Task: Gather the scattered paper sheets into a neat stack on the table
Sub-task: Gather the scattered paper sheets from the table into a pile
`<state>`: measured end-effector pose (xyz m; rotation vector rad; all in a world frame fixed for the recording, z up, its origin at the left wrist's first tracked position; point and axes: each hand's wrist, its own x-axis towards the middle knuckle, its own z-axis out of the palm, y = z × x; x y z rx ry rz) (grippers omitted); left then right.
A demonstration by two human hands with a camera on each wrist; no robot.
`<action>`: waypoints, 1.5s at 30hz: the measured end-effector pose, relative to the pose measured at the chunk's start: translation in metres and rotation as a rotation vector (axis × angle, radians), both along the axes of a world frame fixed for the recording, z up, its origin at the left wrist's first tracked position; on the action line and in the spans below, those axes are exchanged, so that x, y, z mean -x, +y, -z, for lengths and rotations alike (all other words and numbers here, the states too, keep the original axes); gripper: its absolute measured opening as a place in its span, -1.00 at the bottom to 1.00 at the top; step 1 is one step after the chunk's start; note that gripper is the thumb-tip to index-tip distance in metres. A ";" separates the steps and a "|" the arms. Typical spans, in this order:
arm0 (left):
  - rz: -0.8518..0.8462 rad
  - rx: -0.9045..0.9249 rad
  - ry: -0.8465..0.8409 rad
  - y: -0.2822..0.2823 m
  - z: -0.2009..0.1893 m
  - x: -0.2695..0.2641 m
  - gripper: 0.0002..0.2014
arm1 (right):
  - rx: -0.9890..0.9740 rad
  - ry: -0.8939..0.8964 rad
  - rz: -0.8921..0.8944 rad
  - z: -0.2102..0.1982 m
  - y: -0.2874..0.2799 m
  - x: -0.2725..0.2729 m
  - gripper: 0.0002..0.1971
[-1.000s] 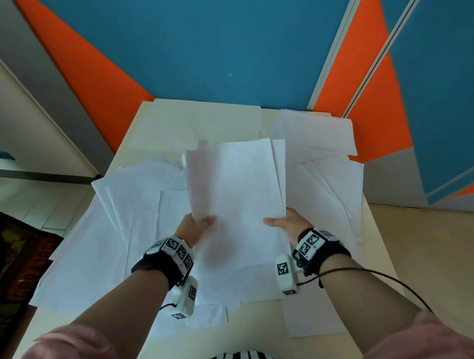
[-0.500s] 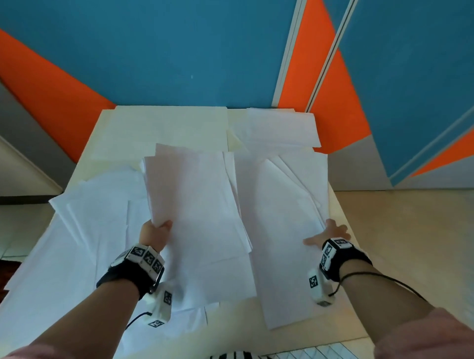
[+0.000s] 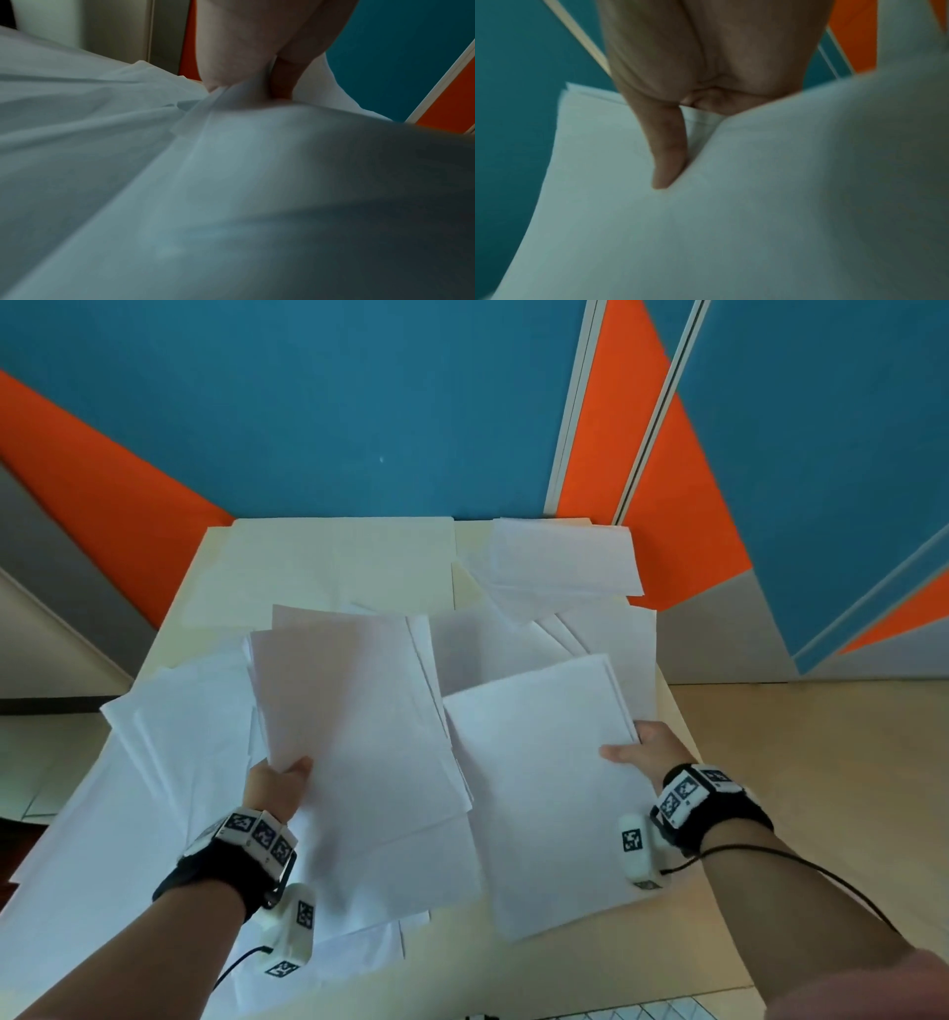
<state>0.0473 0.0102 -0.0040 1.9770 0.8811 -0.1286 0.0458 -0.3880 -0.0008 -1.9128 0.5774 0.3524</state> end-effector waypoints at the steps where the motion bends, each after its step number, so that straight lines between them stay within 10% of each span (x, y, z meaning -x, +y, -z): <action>1: -0.001 -0.006 0.003 0.002 0.000 0.001 -0.59 | -0.056 -0.018 0.020 -0.005 -0.004 -0.004 -0.87; 11: 0.133 -0.004 0.021 -0.023 -0.008 -0.008 -0.57 | -0.342 -0.073 0.017 -0.032 0.003 -0.039 -0.85; 22: 0.184 0.599 0.042 -0.069 -0.003 -0.006 -0.37 | -0.258 -0.032 -0.184 0.013 0.061 -0.052 -0.81; 26: 0.156 0.433 0.005 -0.073 0.001 -0.006 -0.43 | -0.254 -0.076 -0.227 0.007 0.075 -0.061 -0.84; 37: -0.022 0.284 -0.031 -0.004 0.013 -0.039 -0.32 | 0.363 -0.119 0.064 0.022 0.023 -0.111 -0.44; 45: -0.120 0.178 0.031 0.052 0.022 -0.047 -0.58 | 0.676 0.221 -0.163 0.029 0.029 -0.143 -0.04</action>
